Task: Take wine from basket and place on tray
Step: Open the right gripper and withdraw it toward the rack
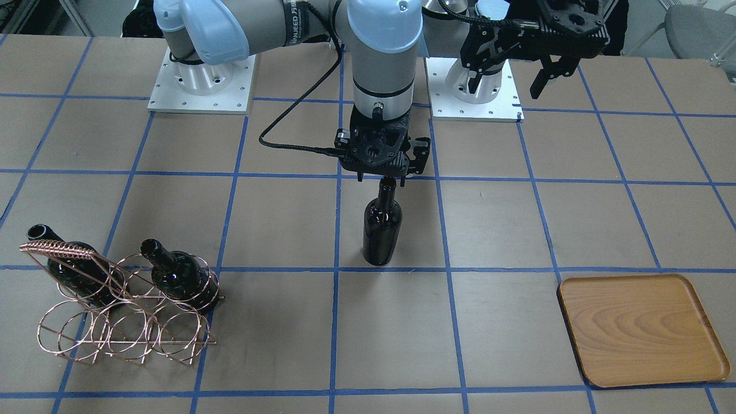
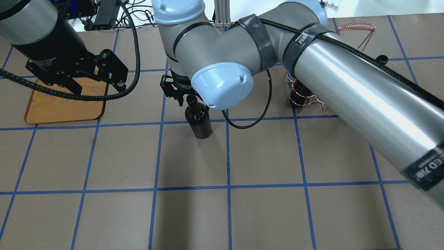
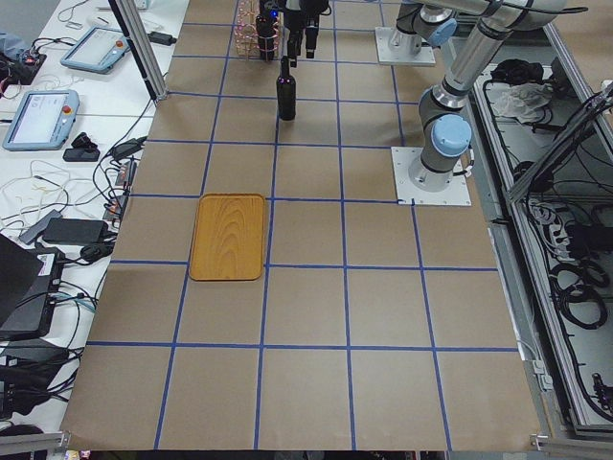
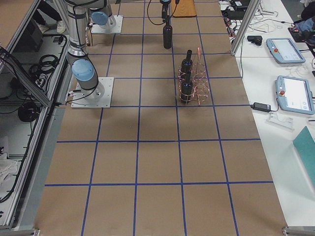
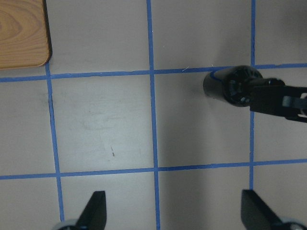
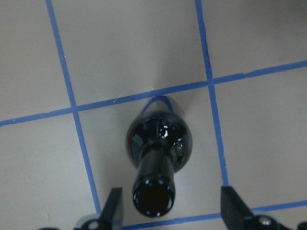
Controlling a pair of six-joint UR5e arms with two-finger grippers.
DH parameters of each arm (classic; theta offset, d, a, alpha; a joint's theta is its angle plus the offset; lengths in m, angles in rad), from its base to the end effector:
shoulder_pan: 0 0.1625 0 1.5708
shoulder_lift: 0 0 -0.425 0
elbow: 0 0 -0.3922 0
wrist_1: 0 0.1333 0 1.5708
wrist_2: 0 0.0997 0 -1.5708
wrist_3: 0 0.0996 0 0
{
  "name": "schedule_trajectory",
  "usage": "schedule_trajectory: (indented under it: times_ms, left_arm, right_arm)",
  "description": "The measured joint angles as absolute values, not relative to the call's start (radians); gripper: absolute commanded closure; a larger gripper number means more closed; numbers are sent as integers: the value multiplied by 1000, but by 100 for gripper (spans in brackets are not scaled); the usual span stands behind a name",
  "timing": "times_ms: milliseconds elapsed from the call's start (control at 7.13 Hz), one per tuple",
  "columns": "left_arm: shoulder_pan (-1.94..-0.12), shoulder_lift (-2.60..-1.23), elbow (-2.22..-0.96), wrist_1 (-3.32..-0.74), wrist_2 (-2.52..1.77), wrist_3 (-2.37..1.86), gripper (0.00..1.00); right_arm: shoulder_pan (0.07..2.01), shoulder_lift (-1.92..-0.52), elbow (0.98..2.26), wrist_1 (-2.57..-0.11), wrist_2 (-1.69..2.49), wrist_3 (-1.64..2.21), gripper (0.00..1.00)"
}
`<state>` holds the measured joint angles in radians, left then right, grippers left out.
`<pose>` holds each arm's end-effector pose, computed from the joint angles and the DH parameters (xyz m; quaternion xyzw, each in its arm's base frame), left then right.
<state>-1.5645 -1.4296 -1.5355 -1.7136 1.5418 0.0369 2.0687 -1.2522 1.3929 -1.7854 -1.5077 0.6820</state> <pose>-0.1335 -0.4301 0.5560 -0.0155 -0.9996 0.0171 0.0141 0.4227 -0.4853 0.4193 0.0907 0.9947 -0.0131 0.0467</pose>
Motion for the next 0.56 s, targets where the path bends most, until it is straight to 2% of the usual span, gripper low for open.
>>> schedule_trajectory:
  times_ms: [280,561]
  left_arm:
    - [-1567,-1432,-1536,-1709,1541,29,0]
    - [-1573,-1445,-1537,-1683,1529,0,0]
  right_arm:
    - [1971,-1323,1392,-1759,-1512,530,18]
    - [1831,-1391,1392,-1707,-1522,314,2]
